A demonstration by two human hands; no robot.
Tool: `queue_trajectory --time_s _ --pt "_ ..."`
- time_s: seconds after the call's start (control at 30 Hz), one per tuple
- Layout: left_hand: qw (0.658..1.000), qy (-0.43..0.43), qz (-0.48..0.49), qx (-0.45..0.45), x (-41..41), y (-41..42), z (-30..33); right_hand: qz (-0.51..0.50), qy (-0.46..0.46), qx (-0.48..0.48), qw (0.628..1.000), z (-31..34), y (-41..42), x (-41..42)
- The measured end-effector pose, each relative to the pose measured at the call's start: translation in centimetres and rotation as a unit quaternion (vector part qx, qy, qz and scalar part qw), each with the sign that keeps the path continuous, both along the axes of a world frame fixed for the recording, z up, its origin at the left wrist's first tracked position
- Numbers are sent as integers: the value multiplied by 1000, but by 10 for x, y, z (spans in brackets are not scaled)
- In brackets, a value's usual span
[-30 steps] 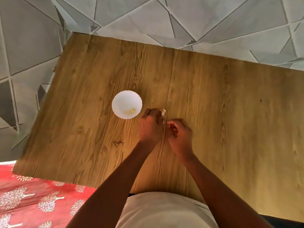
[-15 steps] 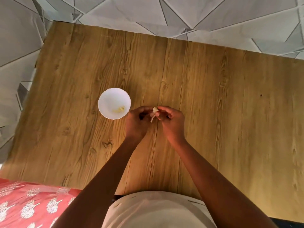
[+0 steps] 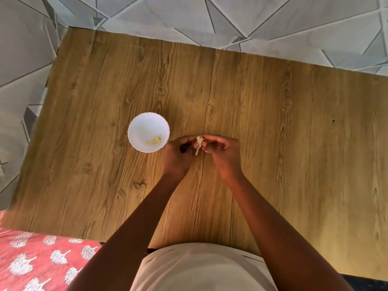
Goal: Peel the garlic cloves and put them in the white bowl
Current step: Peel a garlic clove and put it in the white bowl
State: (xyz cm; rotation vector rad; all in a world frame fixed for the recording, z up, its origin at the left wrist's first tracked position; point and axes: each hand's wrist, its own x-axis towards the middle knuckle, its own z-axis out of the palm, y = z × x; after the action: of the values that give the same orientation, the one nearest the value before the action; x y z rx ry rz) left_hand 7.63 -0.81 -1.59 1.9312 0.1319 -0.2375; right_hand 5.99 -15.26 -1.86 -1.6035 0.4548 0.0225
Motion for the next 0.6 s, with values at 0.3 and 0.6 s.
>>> queue_trajectory --time_s 0.3,0.6 --pt "999 -1 -30 27 2 4 -7 -26 9 22 999 4 2 1" --pt "999 -8 -37 36 5 6 -10 -23 40 20 999 6 2 7"
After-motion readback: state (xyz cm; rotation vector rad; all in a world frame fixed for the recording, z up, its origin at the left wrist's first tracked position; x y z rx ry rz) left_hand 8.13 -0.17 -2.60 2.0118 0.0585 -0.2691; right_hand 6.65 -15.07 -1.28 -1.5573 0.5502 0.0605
